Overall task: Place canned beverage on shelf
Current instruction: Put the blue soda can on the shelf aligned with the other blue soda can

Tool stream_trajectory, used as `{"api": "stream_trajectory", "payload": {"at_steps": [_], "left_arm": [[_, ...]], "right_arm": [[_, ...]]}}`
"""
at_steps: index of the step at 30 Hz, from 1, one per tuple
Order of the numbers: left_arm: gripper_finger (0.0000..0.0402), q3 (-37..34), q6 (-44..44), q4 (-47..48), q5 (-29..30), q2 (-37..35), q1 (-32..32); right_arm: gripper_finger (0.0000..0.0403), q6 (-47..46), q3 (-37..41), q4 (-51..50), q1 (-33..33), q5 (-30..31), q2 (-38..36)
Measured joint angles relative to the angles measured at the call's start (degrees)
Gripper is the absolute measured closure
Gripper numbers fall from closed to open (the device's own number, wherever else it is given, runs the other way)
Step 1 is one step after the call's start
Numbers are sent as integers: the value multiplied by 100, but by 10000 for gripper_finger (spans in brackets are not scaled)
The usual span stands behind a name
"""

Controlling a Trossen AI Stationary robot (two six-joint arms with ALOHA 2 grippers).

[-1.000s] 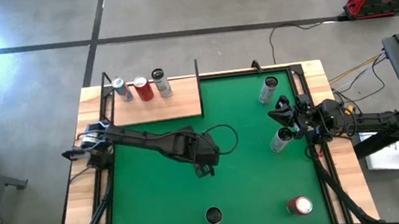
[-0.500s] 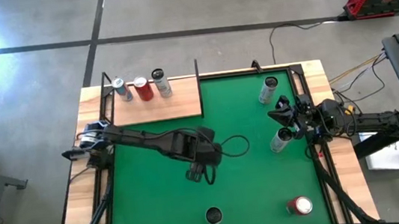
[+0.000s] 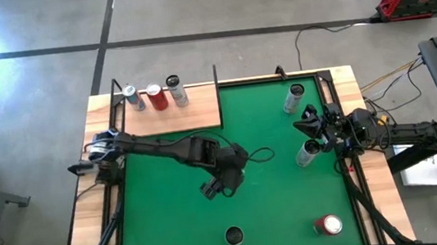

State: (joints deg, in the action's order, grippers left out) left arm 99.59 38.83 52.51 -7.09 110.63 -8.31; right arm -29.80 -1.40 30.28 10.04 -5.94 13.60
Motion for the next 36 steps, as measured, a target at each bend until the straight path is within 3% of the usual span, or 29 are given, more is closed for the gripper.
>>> {"api": "stream_trajectory", "payload": {"at_steps": [3,9,36], "left_arm": [[160,0,0,226,-344,2,156],[169,0,-15,324,-694,4,413],[165,-367,-174,129,-582,22,596]], "right_arm": [[390,-1,1,0,-1,-1,0],[390,0,1,-2,-2,-1,1],[390,-2,1,0,0,1,0]]}}
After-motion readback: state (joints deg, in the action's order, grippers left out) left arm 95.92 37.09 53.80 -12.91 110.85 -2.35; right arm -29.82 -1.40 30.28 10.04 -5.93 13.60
